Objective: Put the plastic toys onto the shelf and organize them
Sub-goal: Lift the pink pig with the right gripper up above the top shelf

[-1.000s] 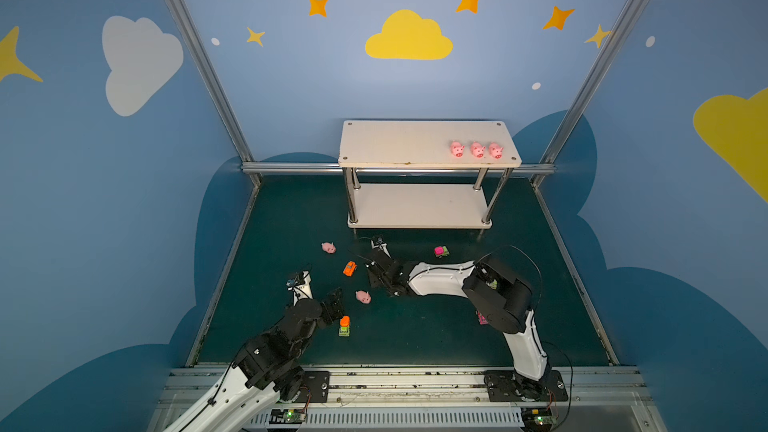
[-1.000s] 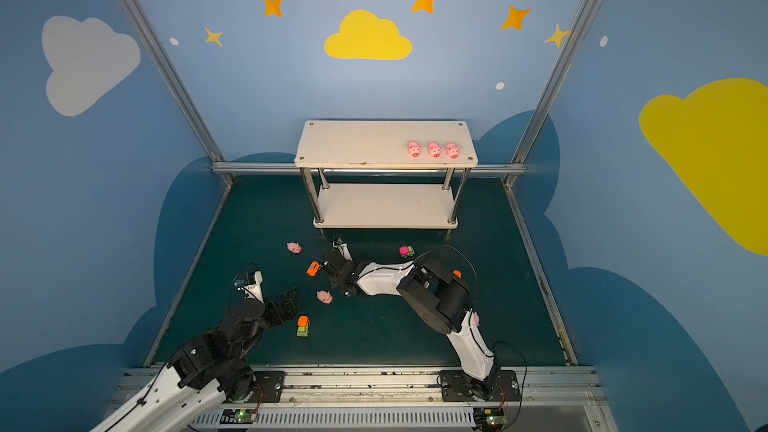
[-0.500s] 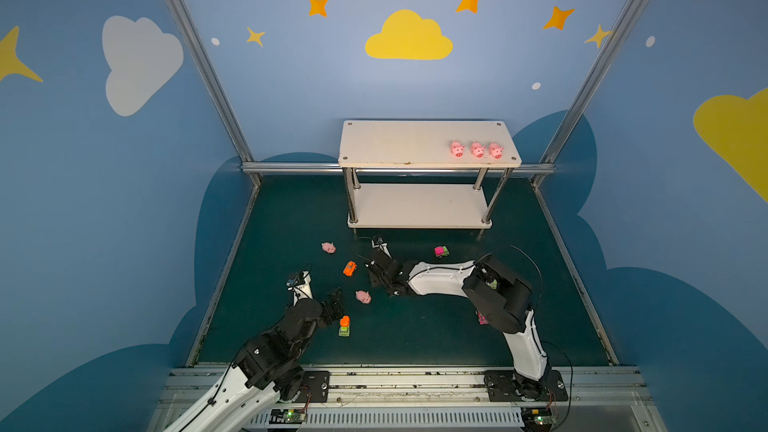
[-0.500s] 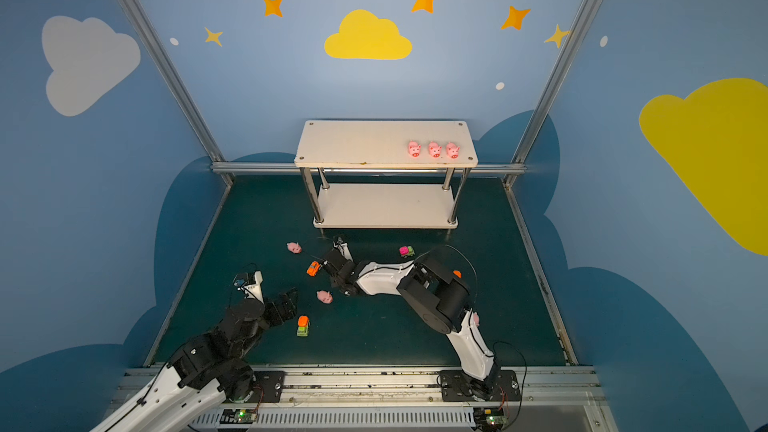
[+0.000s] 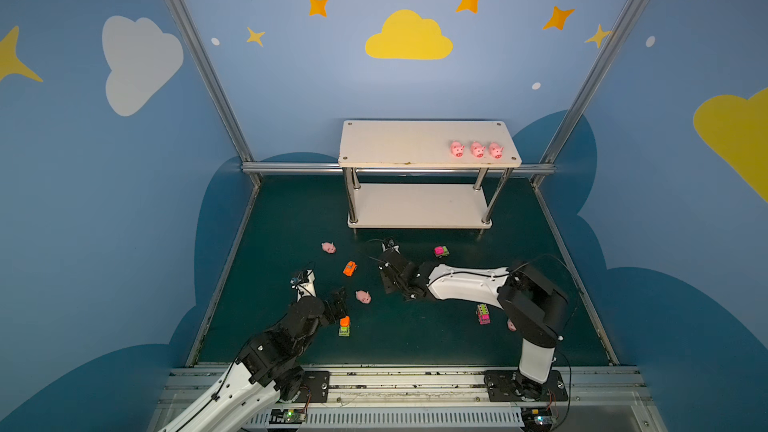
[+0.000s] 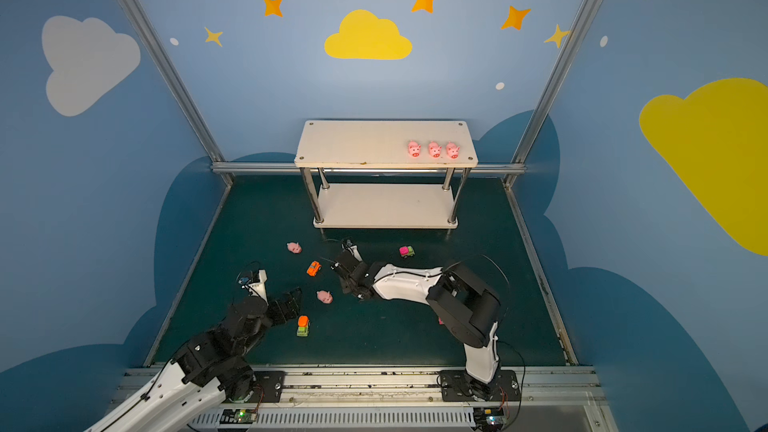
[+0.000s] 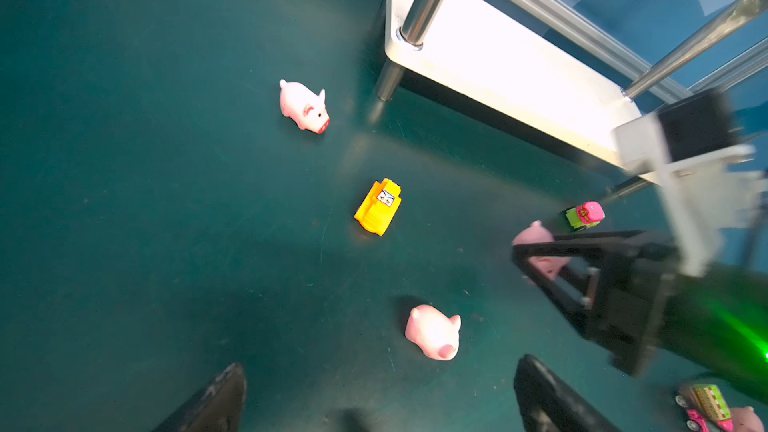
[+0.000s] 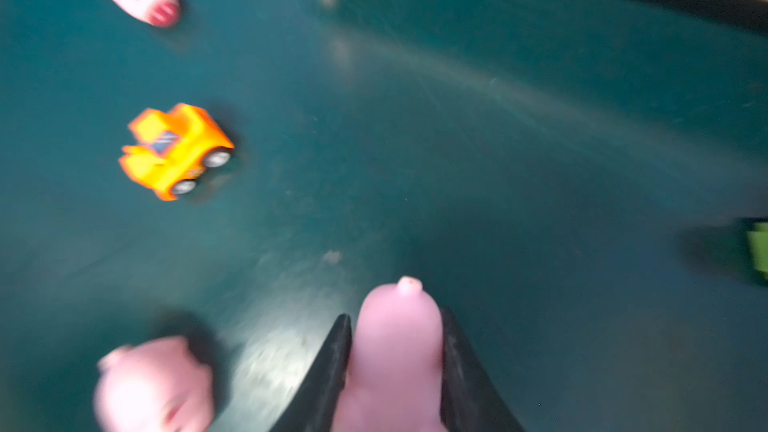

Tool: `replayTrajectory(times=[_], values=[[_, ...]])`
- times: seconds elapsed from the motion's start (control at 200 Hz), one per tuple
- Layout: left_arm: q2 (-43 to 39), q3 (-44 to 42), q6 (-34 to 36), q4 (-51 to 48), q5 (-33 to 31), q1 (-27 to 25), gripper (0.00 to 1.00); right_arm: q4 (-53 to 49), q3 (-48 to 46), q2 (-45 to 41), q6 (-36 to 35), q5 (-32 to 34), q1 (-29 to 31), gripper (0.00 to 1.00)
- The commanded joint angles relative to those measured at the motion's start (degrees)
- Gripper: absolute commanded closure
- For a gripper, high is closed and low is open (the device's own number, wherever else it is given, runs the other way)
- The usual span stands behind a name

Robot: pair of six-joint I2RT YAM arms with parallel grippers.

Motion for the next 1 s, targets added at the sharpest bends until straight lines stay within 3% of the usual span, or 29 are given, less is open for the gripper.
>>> replayTrajectory(times=[0.0, 0.416, 0.706, 0.991], values=[[3.17, 2.91, 2.17, 3.33, 2.09, 0.21, 0.0, -3.64, -1.49, -4.54, -0.95, -0.11, 0.37, 0.68], [13.2, 8.24, 5.18, 9.44, 7.52, 0.22, 0.0, -12.88, -2.48, -21.91, -7.68, 3.87, 1.19, 0.68], [19.67, 14.09, 8.44, 12.36, 10.37, 0.12, 0.0, -17.89, 5.33, -31.75, -16.3, 9.19, 0.8, 0.66], [25.53, 24.64, 14.04, 11.44, 13.11, -0.05, 0.0, -21.09, 18.15, -31.69, -21.91, 8.65, -2.96, 0.66]])
